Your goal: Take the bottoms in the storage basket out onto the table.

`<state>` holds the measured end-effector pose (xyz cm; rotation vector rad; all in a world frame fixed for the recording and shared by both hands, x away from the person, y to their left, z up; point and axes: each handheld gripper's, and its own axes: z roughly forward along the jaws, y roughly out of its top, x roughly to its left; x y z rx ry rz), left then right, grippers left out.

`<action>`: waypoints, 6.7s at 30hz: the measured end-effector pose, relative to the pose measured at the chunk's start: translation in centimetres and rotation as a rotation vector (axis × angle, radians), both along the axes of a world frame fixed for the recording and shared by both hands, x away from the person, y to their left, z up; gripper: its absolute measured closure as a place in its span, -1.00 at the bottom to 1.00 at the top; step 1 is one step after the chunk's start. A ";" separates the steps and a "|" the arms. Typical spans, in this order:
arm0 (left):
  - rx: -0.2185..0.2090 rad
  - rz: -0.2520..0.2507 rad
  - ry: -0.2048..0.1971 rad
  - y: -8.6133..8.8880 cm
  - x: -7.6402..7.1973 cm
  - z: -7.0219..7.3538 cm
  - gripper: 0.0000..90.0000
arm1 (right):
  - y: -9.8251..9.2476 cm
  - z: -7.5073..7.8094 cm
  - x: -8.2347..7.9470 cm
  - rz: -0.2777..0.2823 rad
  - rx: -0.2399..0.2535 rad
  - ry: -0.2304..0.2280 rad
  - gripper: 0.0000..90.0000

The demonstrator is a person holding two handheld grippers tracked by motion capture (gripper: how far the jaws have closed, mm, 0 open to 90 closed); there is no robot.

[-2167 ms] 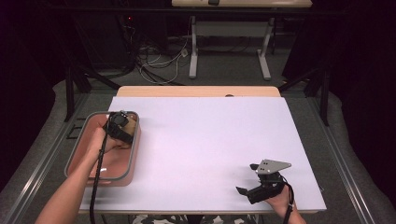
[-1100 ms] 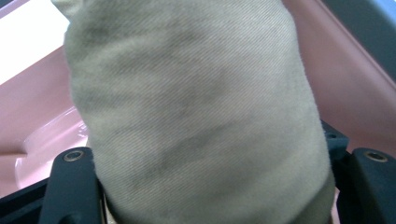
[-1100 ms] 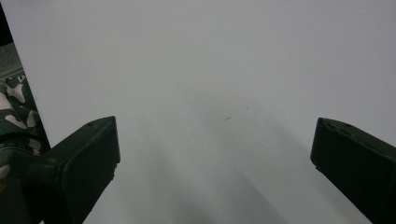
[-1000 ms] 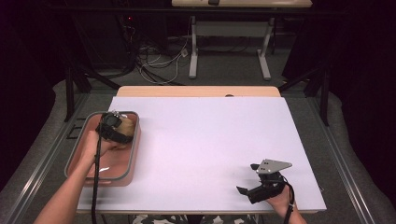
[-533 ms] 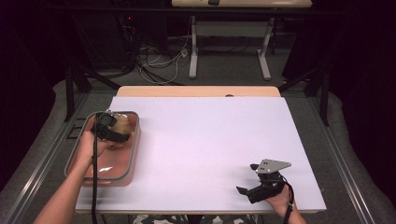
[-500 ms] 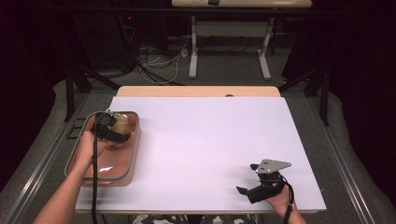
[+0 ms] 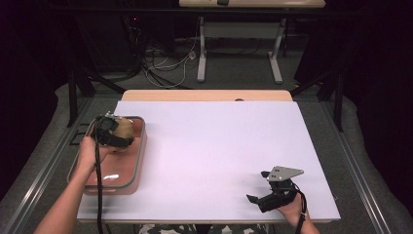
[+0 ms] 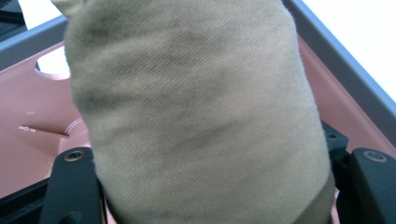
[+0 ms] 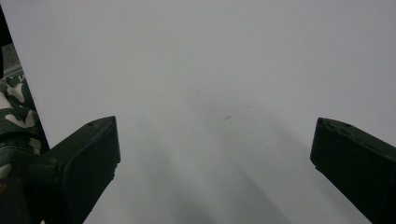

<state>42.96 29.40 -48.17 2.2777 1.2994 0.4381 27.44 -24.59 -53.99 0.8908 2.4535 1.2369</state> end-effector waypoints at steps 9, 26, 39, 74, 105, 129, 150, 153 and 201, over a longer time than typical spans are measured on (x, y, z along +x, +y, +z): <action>-0.001 0.005 -0.011 -0.1 -0.4 0.8 -0.35 | 0.0 0.0 0.0 0.001 -0.002 0.005 -0.98; -0.003 0.003 -0.028 -0.3 -0.7 2.0 -0.35 | 0.0 -0.1 0.1 -0.002 0.002 0.003 -0.97; -0.002 -0.002 -0.044 -0.7 -0.7 2.7 -0.35 | 0.0 -0.1 0.1 -0.001 0.002 0.003 -0.97; -0.010 -0.095 -0.105 -4.1 -1.5 5.6 -0.35 | 0.1 -0.2 0.1 0.000 0.004 0.007 -0.97; -0.068 -0.192 -0.114 -9.2 -1.5 5.5 -0.35 | 0.2 -0.3 0.3 0.000 -0.003 0.016 -0.97; -0.100 -0.278 -0.096 -13.0 -2.6 4.1 -0.35 | 0.0 -0.4 0.4 -0.023 0.004 0.028 -0.97; -0.125 -0.375 -0.065 -17.6 -3.6 1.9 -0.35 | -0.1 -0.5 0.4 -0.036 -0.008 0.028 -0.97; -0.127 -0.384 -0.060 -18.0 -3.6 1.6 -0.35 | -0.1 -0.6 0.5 -0.036 0.001 0.035 -0.97; -0.118 -0.424 -0.007 -24.6 -3.0 -4.3 -0.39 | -0.2 -0.7 0.7 -0.045 -0.007 0.059 -0.97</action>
